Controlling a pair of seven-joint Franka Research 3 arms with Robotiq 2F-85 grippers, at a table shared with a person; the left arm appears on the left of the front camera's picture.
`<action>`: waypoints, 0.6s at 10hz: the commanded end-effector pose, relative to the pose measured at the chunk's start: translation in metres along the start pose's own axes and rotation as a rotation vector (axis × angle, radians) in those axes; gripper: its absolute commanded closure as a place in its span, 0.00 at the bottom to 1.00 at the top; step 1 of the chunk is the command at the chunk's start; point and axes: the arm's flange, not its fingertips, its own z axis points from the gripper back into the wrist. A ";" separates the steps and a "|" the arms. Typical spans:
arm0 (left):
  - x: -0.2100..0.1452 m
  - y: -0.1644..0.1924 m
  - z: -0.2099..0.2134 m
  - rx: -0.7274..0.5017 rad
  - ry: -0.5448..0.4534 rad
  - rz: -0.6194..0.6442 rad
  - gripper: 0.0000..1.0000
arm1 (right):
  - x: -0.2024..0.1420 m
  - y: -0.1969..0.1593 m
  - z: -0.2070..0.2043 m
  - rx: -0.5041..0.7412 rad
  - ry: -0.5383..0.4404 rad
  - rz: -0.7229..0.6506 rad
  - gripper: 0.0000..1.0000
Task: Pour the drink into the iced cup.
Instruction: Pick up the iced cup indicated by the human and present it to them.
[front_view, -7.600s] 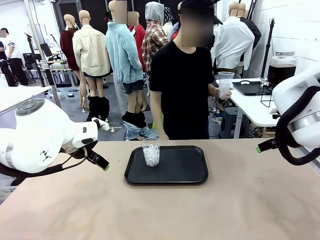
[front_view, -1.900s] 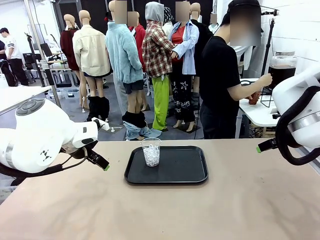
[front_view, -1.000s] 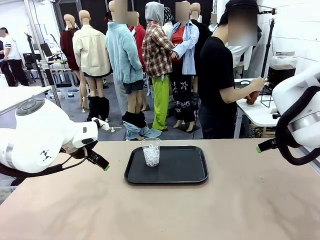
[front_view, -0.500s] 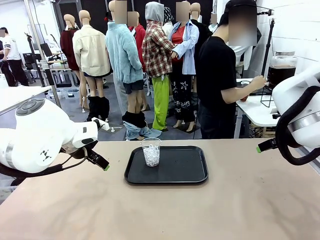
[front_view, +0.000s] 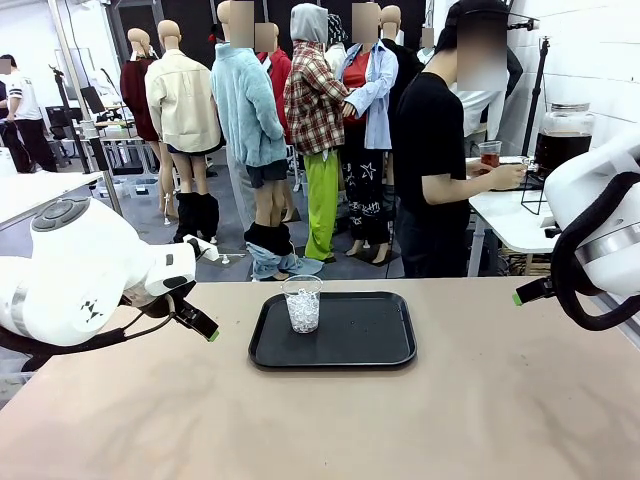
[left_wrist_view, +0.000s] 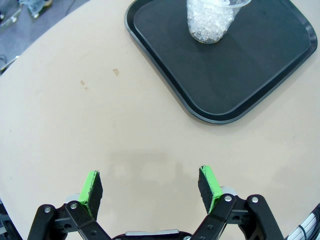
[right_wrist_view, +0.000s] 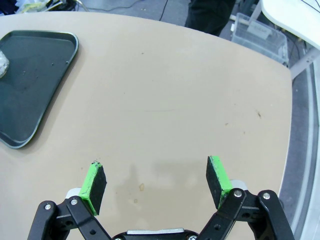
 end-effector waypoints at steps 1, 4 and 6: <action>-0.001 0.002 0.001 0.000 -0.002 0.004 0.00 | -0.004 -0.001 0.000 0.001 -0.014 -0.001 0.00; -0.001 0.002 0.001 0.000 -0.002 0.004 0.00 | -0.004 -0.001 0.000 0.001 -0.014 -0.001 0.00; -0.001 0.002 0.001 0.000 -0.002 0.004 0.00 | -0.004 -0.001 0.000 0.001 -0.014 -0.001 0.00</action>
